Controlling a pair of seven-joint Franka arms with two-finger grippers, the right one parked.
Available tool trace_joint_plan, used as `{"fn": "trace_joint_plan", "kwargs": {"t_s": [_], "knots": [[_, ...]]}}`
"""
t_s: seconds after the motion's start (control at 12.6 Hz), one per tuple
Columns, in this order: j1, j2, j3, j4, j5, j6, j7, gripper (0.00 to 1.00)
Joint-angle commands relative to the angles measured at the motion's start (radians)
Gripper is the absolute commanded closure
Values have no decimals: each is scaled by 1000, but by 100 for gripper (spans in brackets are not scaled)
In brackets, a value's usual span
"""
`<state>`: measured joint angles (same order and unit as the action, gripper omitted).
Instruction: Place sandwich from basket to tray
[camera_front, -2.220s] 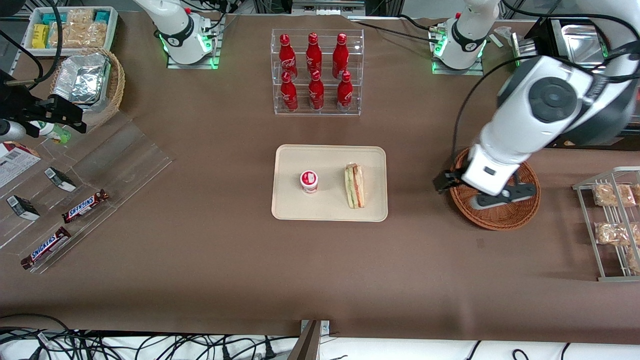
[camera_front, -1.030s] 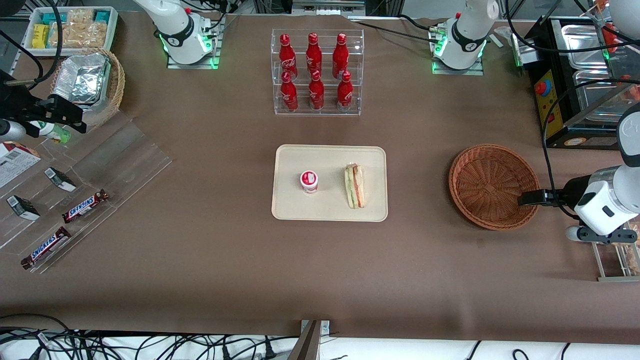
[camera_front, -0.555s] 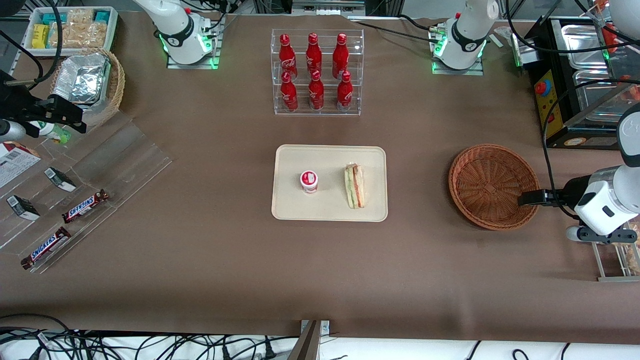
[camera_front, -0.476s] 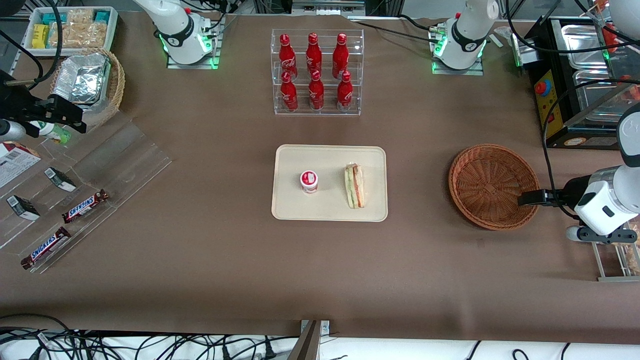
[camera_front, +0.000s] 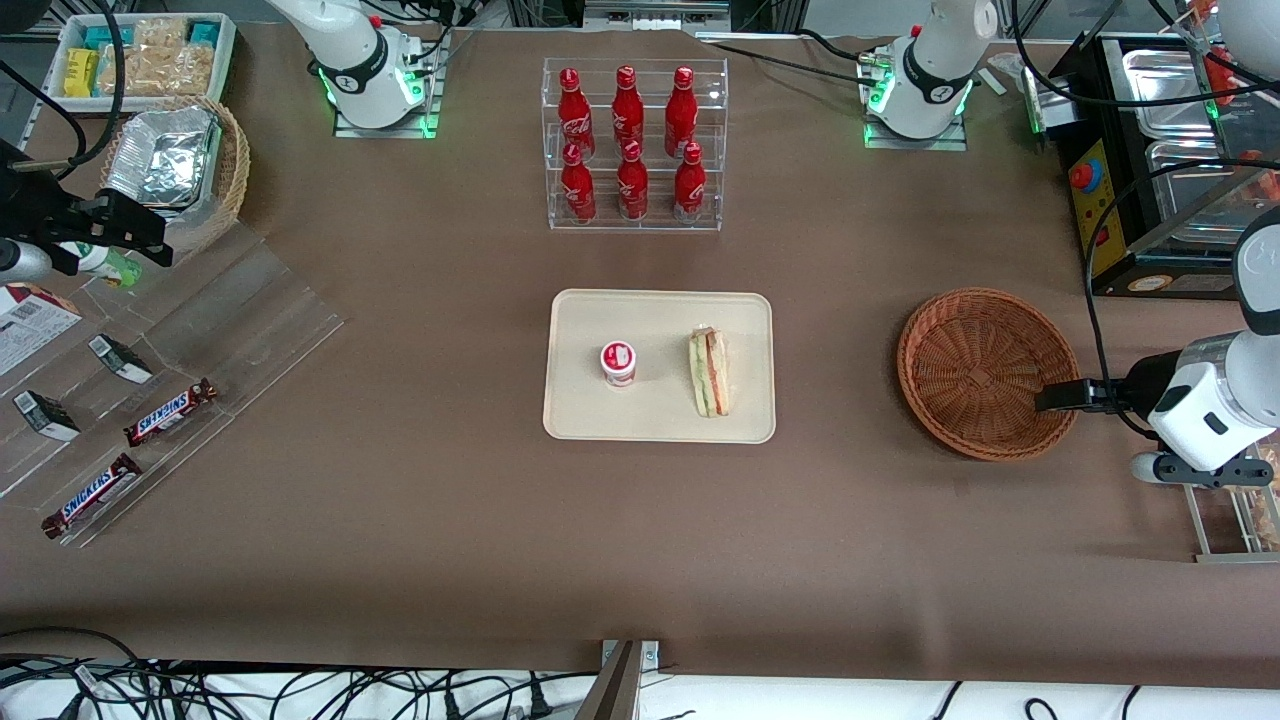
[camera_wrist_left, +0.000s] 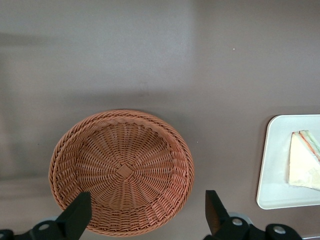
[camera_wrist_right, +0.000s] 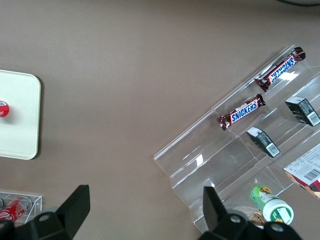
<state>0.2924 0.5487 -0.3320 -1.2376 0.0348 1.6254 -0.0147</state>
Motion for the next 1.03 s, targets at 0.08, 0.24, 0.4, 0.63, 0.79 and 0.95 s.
{"fn": "trace_joint_plan", "kwargs": {"t_s": [0.08,0.24,0.4,0.63,0.79,0.95], "knots": [[-173,-98,148,-28,-29,25,-168,0],[-168,-98,143,-26,-29,25,-166,0],[-168,-119,142,-23,-27,-1,-165,0],[-180,-162,160,-17,-29,-76,-111,0],[-179,-173,166,-26,-20,-90,-65,0],[-183,-174,203,-25,-12,-102,-15,0]]}}
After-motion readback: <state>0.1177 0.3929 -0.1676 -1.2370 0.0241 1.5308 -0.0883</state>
